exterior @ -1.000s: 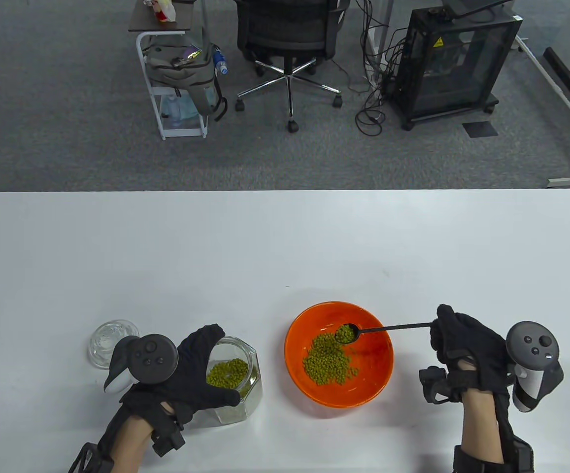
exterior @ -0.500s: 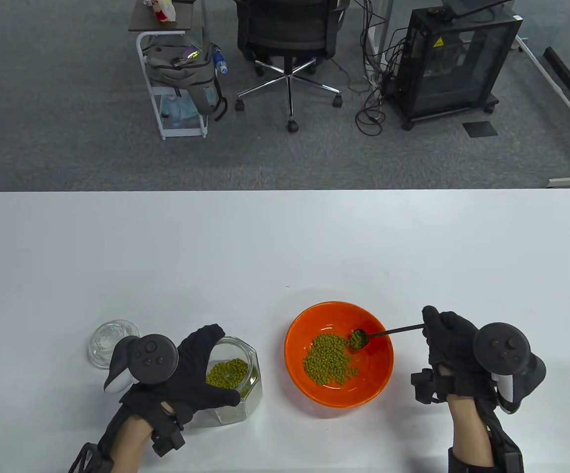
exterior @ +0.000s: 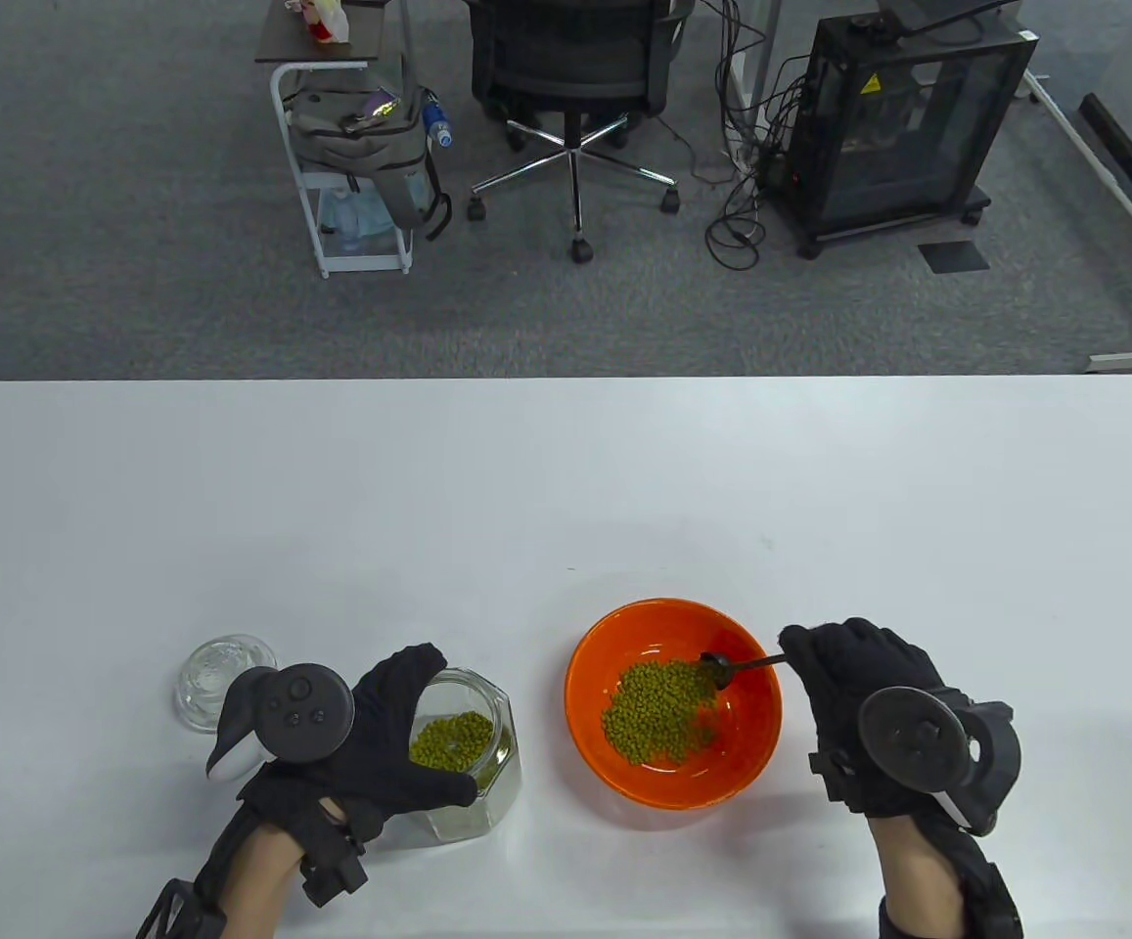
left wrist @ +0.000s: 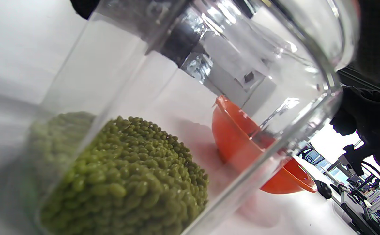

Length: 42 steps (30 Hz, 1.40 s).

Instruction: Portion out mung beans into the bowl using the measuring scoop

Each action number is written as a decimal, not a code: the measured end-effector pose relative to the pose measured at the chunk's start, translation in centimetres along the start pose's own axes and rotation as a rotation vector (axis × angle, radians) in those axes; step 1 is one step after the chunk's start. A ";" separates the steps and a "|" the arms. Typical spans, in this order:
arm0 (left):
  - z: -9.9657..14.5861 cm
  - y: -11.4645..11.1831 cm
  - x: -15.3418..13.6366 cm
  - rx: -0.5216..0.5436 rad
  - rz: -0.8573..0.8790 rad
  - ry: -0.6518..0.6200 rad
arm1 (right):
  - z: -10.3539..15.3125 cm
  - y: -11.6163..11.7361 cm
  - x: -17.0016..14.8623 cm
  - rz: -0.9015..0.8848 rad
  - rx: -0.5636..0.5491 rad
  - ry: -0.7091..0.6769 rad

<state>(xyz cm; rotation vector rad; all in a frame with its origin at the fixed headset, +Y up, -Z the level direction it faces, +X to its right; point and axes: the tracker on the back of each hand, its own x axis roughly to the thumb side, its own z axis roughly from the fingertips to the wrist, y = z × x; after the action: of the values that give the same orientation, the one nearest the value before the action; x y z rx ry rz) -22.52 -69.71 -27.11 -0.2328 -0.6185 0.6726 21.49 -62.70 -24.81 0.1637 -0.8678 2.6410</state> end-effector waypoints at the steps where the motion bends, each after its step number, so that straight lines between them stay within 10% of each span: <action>1: 0.0 0.0 0.0 0.000 0.000 0.000 | 0.0 0.0 0.2 0.002 -0.005 -0.029; 20: 0.0 0.0 0.0 0.000 0.000 0.000 | 1.1 -1.1 2.8 -0.004 -0.121 -0.329; 42: 0.0 0.0 0.0 0.000 0.003 0.001 | 0.6 -1.8 -1.5 -0.457 -0.266 0.094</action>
<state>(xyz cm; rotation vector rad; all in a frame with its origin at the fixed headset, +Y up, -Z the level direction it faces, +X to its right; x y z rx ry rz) -22.54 -69.71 -27.12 -0.2337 -0.6174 0.6756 23.55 -62.16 -23.63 0.1467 -1.0029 2.0767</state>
